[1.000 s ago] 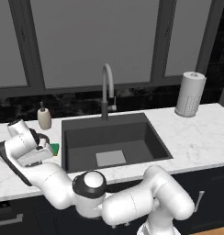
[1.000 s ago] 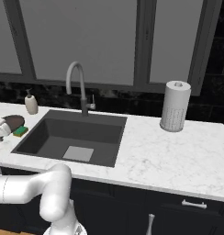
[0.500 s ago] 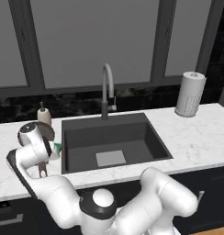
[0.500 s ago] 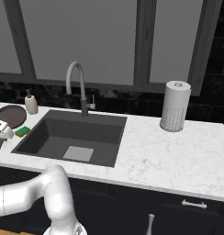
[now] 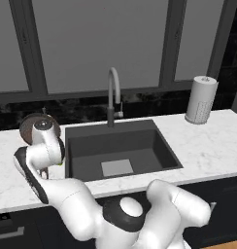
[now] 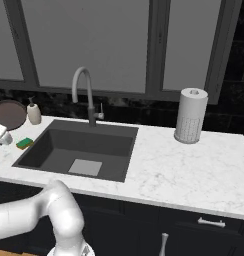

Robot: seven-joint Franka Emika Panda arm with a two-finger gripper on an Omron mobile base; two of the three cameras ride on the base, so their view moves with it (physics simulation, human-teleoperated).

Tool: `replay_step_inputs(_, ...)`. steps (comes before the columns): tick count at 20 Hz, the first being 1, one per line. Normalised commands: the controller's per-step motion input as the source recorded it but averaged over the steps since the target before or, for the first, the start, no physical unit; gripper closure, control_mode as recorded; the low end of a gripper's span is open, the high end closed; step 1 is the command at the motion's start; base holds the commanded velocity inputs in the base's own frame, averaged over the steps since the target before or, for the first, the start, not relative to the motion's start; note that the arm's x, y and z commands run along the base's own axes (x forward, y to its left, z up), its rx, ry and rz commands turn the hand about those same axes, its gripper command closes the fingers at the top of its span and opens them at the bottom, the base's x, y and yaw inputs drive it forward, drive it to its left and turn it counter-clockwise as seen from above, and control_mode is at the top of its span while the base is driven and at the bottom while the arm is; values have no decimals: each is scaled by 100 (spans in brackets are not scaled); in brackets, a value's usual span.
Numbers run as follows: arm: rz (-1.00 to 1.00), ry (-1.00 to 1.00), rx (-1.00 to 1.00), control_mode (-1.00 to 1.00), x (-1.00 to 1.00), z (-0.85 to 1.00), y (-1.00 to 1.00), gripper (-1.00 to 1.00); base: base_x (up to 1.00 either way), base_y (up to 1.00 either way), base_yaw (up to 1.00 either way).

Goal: Pick the pan and sponge and place them into the sink. Then turn on the water.

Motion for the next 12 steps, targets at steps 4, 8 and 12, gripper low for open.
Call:
replay_step_inputs(4,-1,0,15,-100,-30,100,0,100,0,0,0)
replay_step_inputs(8,-10,-7,4,-100,-61,77,-17,100,0,0,0)
replay_step_inputs(12,-14,-9,0,-100,-55,20,-55,100,0,0,0)
